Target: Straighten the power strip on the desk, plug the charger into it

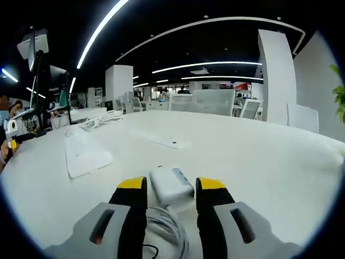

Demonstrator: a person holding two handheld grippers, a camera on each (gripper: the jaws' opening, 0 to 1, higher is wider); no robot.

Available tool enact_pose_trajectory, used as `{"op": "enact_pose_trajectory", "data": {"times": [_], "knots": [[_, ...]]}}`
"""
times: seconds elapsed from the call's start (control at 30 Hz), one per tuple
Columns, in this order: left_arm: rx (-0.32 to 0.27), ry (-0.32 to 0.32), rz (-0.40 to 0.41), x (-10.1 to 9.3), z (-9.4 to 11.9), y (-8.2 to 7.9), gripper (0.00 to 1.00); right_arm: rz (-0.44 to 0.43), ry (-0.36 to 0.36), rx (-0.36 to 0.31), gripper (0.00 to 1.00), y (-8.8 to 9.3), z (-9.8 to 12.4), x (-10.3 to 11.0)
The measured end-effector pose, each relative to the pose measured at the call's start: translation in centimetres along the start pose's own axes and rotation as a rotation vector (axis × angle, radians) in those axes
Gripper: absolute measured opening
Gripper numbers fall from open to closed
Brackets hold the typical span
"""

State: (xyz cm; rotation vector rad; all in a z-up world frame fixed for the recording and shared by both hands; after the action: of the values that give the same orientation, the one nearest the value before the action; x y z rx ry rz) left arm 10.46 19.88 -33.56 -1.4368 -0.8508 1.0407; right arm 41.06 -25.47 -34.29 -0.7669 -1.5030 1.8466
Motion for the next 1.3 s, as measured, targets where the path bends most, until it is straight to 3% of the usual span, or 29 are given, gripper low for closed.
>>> {"op": "enact_pose_trajectory", "data": {"times": [0.73,1.3], "knots": [[-0.009,-0.004,0.009,0.4,0.2,-0.1,0.99,0.055,0.055,0.051,0.25,0.1,0.3,0.3],[-0.011,-0.015,0.009,0.8,0.6,-0.2,0.99,-0.005,0.146,0.081,0.23,0.0,0.3,-0.6]]}}
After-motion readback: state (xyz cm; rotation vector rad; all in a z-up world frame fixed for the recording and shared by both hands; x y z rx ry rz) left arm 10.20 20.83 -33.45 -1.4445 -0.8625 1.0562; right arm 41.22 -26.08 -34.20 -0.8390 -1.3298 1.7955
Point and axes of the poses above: the point that each gripper's makers call its tool centre point, and the gripper's own axes: z roughly backward along the fingers, x roughly to its left, y roughly out of its underside, the point moved 5 cm from there along z, roughly backward along the fingers, and after that the axes turned 4 degrees about -x, right-handed, at the moved point
